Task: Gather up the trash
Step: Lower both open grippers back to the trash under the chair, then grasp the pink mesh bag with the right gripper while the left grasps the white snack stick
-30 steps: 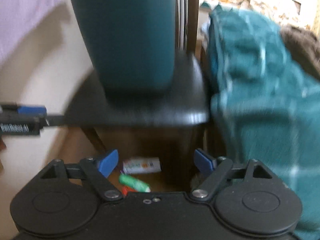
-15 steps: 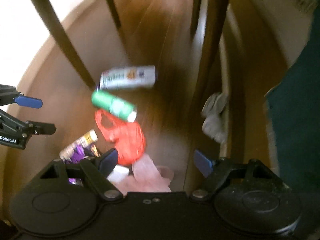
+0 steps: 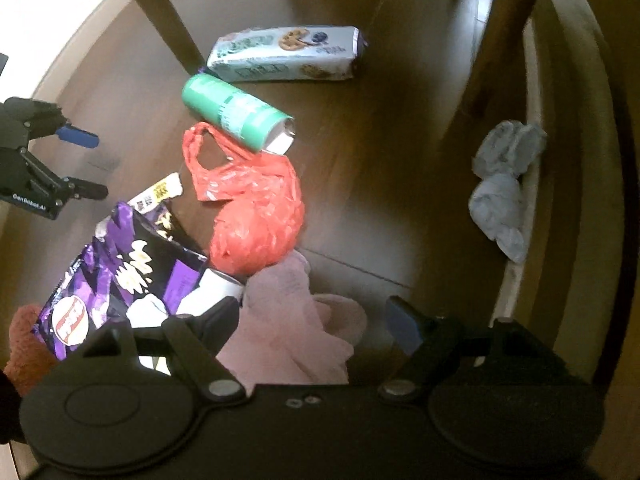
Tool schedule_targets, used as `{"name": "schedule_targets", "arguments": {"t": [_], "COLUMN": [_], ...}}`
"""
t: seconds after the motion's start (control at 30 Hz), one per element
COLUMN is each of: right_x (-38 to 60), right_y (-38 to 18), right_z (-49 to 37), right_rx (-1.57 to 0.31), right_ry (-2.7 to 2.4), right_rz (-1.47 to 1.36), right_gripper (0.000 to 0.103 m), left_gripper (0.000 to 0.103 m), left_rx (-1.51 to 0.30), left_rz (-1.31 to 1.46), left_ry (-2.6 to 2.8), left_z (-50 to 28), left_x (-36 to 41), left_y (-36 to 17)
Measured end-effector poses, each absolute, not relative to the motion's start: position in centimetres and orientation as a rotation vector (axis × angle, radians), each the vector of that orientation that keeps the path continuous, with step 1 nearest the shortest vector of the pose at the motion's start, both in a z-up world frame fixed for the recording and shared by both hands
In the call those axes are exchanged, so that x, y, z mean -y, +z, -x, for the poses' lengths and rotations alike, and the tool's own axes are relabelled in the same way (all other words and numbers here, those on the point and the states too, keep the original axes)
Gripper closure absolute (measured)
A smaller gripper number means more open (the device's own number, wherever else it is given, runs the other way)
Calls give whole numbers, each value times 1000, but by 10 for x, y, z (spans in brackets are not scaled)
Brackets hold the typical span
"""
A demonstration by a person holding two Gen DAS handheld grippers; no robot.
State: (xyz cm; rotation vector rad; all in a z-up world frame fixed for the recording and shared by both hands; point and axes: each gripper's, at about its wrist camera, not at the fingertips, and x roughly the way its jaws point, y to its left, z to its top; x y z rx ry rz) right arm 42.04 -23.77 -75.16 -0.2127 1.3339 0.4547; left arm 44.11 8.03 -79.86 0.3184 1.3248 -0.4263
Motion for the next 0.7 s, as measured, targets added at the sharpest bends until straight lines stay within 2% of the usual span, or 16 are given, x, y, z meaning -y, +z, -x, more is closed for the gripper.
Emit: {"name": "schedule_targets", "arguments": {"t": [0.1,0.2,0.57,0.6,0.67,0.7], "right_x": [237,233,229,227,224,223], "right_y": [-749,-758,-787,-789,-793,-794], "right_z": [-414,-408,-392,-391,-390,-390], "right_rx": [-1355,-1374,-1426,-1430,-1436,-1441], "right_ry": [465,458,402,401,396,395], "right_rz": [220,282,276,277,278,277], "right_gripper": [21,21,23,23,24,24], "left_gripper": [30,40,43,45,57,74], "left_rx": [-1354,-1376,-1324,-1318,-1308,-1304], "left_rz": [-331,-346,-428,-426,-427,-426], "left_ry": [-399,-395,-477,-478,-486,-486], "left_z": [-432,-425,-421,-421,-419,-419], "left_x": [-87,-89,-62,-62,-62,-57], "left_y": [-822,-840,-857,-857,-856,-855]}}
